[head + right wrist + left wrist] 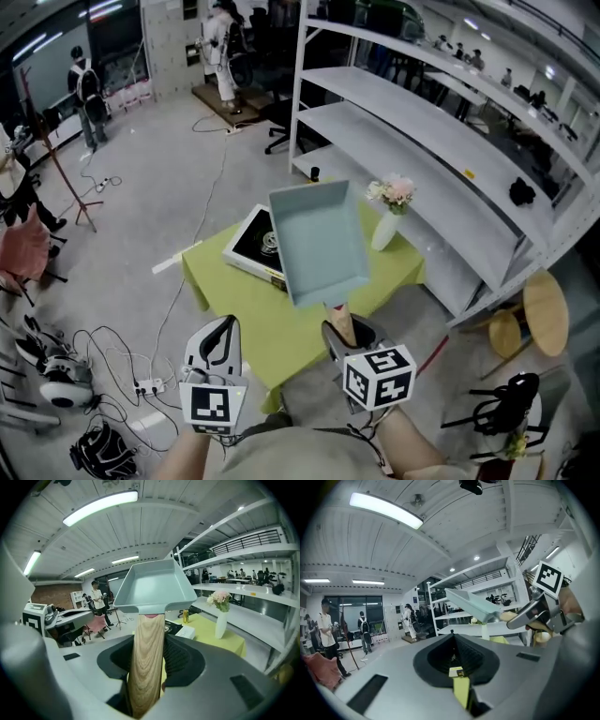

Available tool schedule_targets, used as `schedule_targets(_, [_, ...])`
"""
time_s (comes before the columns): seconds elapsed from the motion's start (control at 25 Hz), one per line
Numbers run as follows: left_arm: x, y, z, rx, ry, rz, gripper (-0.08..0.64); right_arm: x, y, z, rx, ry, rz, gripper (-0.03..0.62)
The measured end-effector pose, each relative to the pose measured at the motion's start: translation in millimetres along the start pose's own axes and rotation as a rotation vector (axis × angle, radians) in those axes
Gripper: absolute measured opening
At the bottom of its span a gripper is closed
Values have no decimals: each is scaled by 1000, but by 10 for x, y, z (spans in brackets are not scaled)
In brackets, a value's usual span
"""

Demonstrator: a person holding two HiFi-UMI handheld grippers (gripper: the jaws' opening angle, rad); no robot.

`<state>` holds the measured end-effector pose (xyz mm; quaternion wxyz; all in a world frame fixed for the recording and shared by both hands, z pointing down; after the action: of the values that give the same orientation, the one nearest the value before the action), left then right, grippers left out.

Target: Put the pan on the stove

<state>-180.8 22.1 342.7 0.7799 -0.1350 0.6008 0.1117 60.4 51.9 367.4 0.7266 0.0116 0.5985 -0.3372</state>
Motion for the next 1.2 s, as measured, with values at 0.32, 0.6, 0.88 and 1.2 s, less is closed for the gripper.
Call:
schedule_targets(0.32, [-214, -474, -293, -29, 6, -10, 6, 80, -757, 207, -12, -27, -103, 161])
schedule_targets(0.6, [-412, -762, -338, -27, 28, -73, 6, 68, -1208, 451, -5, -58, -197, 161])
schedule_targets(0.88, [-595, -1033, -301, -13, 54, -137, 6, -38, -1615, 769, 18, -72, -297, 161])
schedule_targets(1.2, [-699, -1415, -125, 30, 63, -198, 6, -166, -2068, 1191, 69, -56, -406, 161])
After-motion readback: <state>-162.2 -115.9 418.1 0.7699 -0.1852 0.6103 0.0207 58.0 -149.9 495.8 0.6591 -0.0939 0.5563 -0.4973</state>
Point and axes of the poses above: the fingertips, and each gripper's own axes: y backward along the fingers, z to its right, x out of its top, the point moved 8 cm from there along y, backward along the fingers, and after that the axes turned 14 degrees about x, right-handed, at the moved point
